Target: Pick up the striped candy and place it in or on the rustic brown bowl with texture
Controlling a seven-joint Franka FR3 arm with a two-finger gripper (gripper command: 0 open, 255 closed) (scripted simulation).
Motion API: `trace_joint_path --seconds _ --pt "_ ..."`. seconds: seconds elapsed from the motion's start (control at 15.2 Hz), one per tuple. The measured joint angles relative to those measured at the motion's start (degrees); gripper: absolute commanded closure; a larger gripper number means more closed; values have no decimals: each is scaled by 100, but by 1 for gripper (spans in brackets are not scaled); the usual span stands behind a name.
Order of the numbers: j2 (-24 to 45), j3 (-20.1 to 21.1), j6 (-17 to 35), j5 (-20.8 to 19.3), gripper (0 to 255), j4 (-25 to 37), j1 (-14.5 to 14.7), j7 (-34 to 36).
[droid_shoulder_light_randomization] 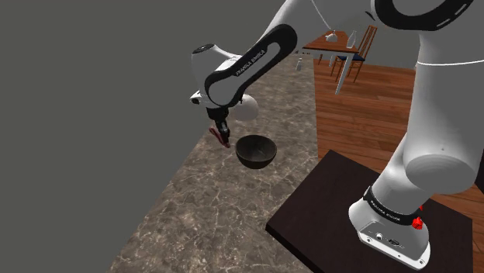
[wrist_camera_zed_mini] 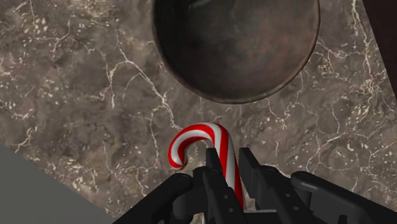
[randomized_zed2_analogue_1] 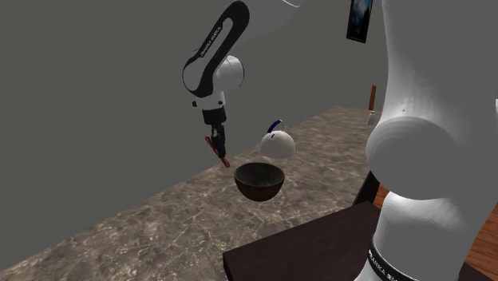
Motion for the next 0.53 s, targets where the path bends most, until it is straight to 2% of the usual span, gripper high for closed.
trace_joint_path --seconds 0.2,0.53 --pt "-174 16 -76 53 255 -88 -34 -56" --pt "-961 -92 265 198 255 -1139 -386 -526"
